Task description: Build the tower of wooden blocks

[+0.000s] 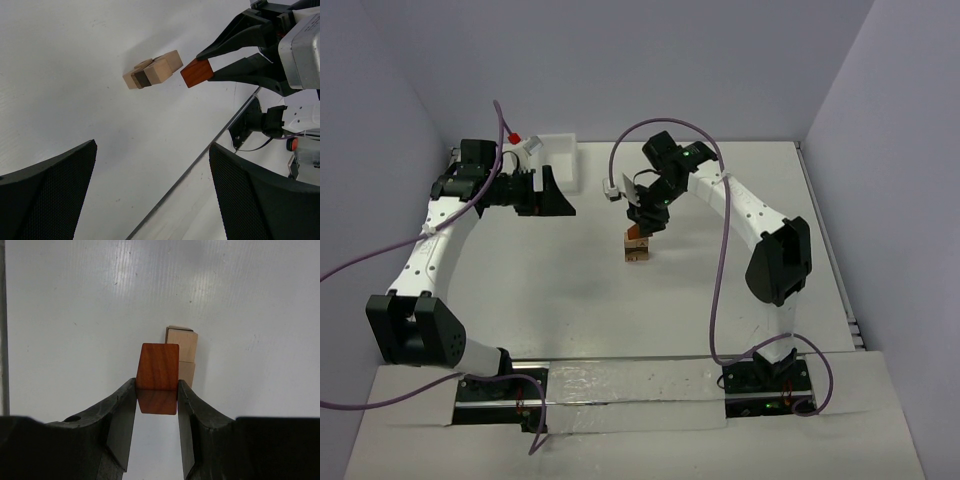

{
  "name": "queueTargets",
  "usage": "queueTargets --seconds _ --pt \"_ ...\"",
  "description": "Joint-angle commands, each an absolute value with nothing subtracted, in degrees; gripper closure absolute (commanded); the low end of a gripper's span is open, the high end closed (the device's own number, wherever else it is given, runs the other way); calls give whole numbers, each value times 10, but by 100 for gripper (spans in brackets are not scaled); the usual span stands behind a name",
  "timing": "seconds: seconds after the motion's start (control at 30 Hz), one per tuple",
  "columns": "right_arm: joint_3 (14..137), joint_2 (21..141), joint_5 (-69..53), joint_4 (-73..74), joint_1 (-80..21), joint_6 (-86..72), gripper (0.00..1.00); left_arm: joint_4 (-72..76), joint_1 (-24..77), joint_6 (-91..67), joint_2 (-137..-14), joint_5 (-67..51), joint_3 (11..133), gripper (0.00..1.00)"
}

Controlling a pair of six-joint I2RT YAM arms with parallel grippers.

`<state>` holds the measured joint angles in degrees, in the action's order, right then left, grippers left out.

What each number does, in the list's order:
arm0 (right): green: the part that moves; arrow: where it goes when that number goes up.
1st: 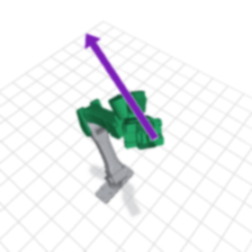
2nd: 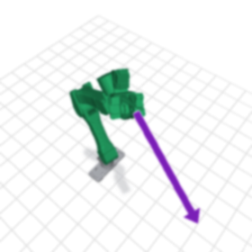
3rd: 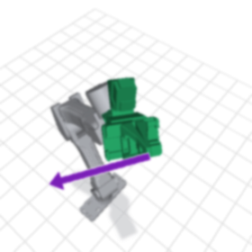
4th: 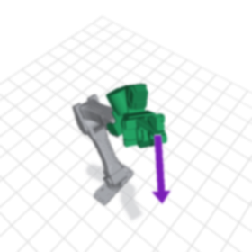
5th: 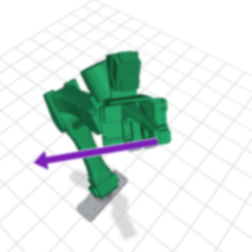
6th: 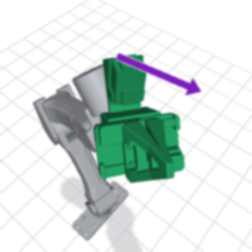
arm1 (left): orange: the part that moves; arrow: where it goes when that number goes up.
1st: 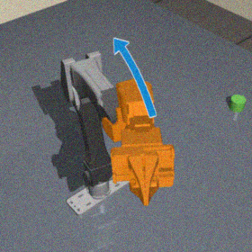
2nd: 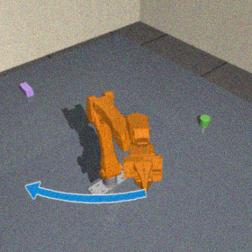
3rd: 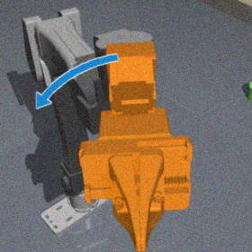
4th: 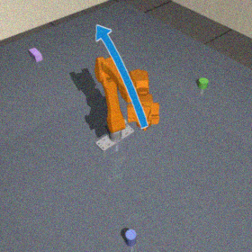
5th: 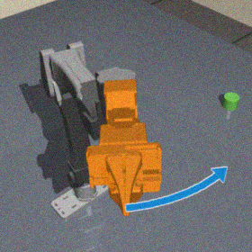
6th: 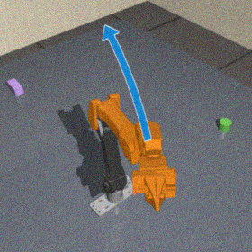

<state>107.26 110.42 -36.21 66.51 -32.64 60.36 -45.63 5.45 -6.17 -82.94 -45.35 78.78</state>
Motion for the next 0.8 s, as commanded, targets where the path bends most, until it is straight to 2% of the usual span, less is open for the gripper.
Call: queueTargets --seconds 0.0,0.77 --pt "1084 1110 -372 641 -329 608 90 -441 50 -54 -831 -475 810 1" --pt "1103 1155 -387 623 -328 590 85 -441 50 -56 -846 -476 811 1"
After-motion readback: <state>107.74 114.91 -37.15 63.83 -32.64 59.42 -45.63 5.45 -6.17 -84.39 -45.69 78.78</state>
